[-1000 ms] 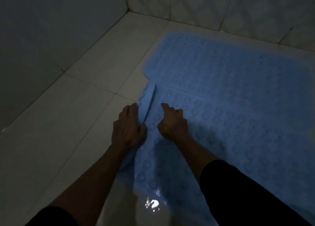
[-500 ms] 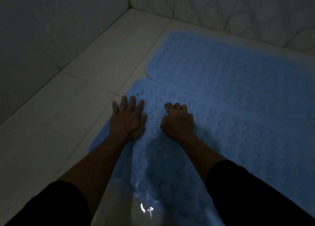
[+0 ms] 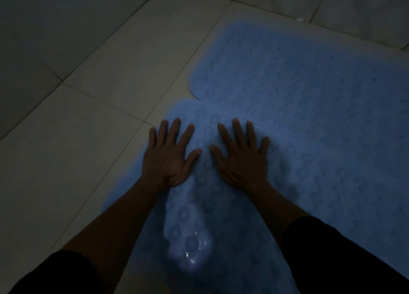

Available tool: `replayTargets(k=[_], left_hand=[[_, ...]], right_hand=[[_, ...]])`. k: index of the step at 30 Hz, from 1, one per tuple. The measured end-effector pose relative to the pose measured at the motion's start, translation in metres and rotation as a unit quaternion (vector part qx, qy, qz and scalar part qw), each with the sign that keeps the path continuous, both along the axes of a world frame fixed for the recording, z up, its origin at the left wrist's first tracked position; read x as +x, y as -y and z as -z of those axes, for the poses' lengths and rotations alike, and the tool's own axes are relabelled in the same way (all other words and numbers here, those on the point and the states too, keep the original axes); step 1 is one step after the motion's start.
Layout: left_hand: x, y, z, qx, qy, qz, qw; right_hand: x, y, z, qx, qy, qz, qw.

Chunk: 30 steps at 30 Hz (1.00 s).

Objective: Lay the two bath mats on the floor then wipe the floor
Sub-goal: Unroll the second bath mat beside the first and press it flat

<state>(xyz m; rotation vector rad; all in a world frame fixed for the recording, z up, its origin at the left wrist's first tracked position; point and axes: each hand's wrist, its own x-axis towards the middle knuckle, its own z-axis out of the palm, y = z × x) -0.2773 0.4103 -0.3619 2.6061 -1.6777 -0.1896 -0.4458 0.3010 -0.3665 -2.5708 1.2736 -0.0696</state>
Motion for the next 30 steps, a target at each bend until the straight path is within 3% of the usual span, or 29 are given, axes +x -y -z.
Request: replayTargets(k=[4, 18, 26, 30], left_hand=[[0.01, 0.006, 0.002, -0.012, -0.015, 0.039, 0.999], [0.013, 0.008, 0.003, 0.004, -0.021, 0.042, 0.999], [0.013, 0.008, 0.006, -0.004, -0.024, 0.037, 0.999], [0.01, 0.005, 0.005, -0.006, -0.017, 0.034, 0.999]], right_hand=[[0.001, 0.001, 0.001, -0.002, -0.007, 0.001, 1.0], [0.002, 0.002, 0.003, -0.018, -0.026, -0.001, 0.999], [0.004, 0.0, 0.006, -0.06, 0.009, 0.017, 0.998], [0.005, 0.001, 0.005, -0.027, -0.008, 0.01, 1.0]])
